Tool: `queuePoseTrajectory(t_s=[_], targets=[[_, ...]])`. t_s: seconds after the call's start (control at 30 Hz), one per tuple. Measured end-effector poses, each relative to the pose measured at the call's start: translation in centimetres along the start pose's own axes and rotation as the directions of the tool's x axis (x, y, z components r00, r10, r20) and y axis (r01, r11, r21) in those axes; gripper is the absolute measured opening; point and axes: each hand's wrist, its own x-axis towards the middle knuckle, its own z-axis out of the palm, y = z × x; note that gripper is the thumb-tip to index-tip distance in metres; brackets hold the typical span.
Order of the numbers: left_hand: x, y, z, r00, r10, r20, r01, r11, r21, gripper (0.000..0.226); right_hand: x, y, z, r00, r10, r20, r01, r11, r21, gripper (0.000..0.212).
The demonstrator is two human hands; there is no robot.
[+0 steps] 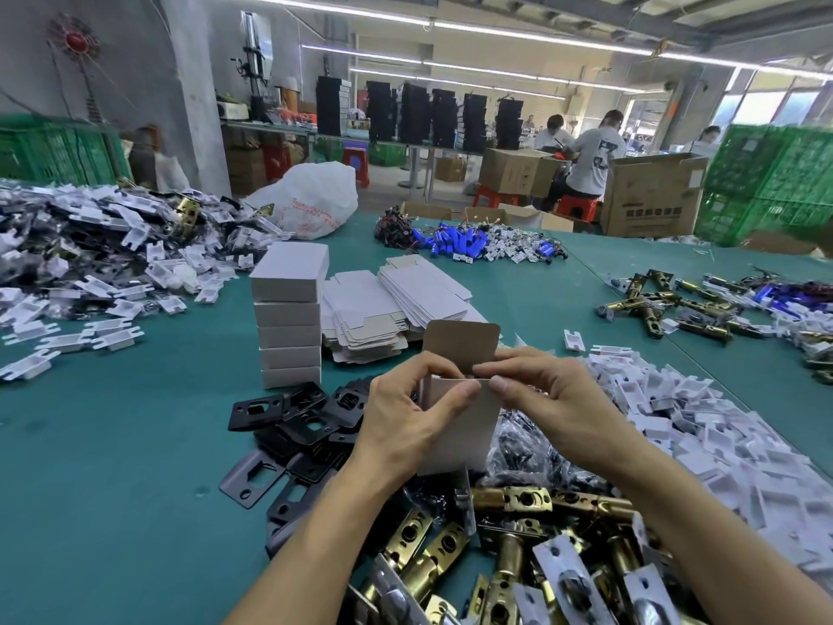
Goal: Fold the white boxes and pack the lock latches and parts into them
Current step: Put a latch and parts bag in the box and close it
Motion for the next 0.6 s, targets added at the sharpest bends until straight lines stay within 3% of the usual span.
queuePoseTrajectory(t_s=[0.13,0.23,0.43,0.5,0.6], targets=[[0.0,0.4,0.2,0.999,0.013,0.034,-0.011,0.999,-0.051,0.021,0.1,-0.2,-0.3,1.000,-0.004,0.010,0.005,0.999,-0.054,0.023],[0.0,0.3,0.2,0.996,0.089,0.023,-0.090,0.995,0.038,0.016,0.0,-0.5,-0.4,0.999,-0.017,0.029,0.019,0.996,-0.083,0.027],[0.3,0.3,0.0,0.999,0.033,-0.015,-0.031,0.990,0.135,0.033,0.0,-0.5,-0.3,0.998,-0.008,0.070,0.014,0.995,-0.096,0.025],[0.4,0.3,-0.1,0.999,0.041,-0.006,-0.039,0.989,0.140,0.034,0.0,-0.6,-0.2,0.999,-0.012,0.036,0.014,0.999,-0.051,0.022],[0.3,0.3,-0.1,0.999,0.030,0.010,-0.031,0.990,0.138,0.034,0.2,-1.1,0.1,0.996,-0.057,-0.073,0.068,0.987,0.148,0.019]])
